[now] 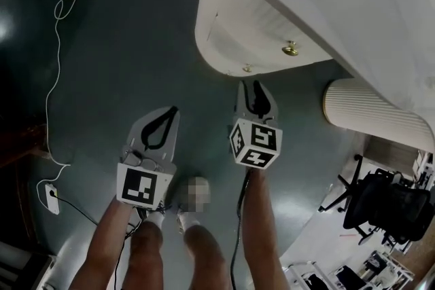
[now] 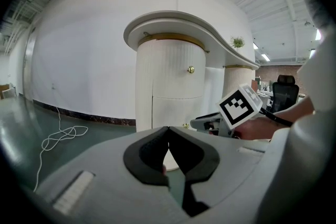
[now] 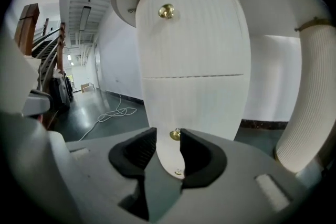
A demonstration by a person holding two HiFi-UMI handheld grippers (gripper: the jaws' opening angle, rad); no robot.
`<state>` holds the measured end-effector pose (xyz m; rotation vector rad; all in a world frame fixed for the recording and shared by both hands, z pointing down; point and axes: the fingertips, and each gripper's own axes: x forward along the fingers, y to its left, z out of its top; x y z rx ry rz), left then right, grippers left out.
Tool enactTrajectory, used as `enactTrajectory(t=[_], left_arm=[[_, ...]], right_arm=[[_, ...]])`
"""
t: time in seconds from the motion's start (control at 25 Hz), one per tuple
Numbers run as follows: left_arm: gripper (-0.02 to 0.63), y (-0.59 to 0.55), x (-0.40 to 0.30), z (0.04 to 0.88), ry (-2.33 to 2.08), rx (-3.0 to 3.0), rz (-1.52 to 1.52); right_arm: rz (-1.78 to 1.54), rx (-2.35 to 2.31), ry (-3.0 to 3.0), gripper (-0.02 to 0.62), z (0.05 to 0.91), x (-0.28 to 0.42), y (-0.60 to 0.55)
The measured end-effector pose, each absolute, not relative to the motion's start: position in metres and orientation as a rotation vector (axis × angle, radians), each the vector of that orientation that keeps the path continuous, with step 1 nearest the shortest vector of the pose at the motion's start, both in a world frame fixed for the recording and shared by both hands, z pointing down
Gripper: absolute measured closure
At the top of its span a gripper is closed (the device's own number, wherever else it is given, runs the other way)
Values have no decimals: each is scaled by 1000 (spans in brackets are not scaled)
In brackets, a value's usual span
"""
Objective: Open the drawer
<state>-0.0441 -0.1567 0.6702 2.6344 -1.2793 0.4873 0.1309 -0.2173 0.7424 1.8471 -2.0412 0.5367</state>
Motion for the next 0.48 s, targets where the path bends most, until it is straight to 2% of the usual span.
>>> enactTrajectory(t=[0.16,0.48], left_arm=[[597,-159,-50,670,-1288,2635,485],[597,-164,-61,674,-1312,2634,495]], right_arm=[[562,1852,-1985,423,757,134,-229],[592,1834,-1960,423,773,135,-249]])
